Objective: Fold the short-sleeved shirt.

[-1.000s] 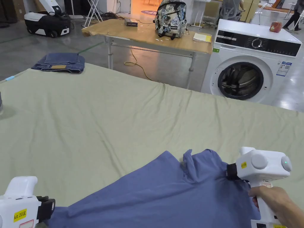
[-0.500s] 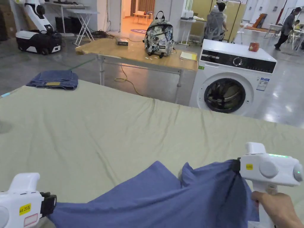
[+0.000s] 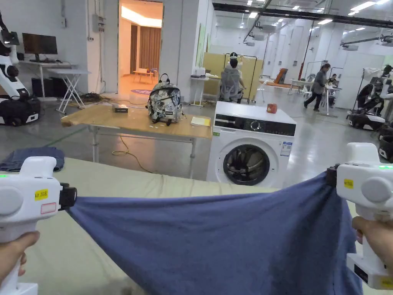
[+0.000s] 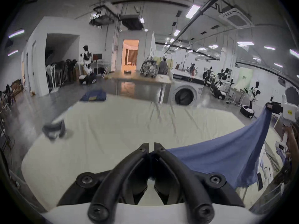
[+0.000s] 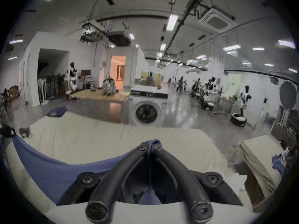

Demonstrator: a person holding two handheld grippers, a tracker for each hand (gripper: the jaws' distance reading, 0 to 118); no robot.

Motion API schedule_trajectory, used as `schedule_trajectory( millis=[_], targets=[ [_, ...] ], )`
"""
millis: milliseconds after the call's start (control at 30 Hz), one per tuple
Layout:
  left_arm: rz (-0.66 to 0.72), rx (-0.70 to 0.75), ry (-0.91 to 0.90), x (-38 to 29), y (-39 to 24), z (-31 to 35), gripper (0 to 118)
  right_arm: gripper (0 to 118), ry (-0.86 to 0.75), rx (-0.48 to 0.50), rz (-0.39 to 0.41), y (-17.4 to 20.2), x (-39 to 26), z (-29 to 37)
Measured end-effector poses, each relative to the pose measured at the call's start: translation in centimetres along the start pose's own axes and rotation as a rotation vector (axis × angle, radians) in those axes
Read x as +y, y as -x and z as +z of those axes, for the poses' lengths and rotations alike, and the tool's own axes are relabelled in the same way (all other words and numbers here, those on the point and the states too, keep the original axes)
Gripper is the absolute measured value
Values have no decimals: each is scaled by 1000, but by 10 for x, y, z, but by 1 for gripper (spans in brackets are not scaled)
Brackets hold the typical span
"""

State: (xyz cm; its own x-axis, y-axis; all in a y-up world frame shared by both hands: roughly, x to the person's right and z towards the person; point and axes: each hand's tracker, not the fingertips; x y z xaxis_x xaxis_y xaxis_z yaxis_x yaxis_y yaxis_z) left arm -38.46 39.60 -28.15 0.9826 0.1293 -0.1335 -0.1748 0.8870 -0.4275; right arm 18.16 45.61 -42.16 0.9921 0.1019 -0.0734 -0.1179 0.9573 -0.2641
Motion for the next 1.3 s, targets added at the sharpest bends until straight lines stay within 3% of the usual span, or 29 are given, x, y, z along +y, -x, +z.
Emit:
schedule_trajectory(
  millis=[400,567,767,1000,1300],
  targets=[
    [-109,9,-165,179,-52,-13,0,1,-138,-134,8,-28,123,6],
    [-106,23,-227,227,-58,-16,0,1,-172,-149,-4,-28,167,-6],
    [-124,61,-294,259,-59,-14,0,1,-234,-155,39,-20,201,-20],
    [-126,102,-268,234,-55,-35,0,1,-245,-154,54,-5,163,-30],
    [-65,48,-127,106,-37,-56,0,1,-79,-124,75,-2,40,-20]
  ],
)
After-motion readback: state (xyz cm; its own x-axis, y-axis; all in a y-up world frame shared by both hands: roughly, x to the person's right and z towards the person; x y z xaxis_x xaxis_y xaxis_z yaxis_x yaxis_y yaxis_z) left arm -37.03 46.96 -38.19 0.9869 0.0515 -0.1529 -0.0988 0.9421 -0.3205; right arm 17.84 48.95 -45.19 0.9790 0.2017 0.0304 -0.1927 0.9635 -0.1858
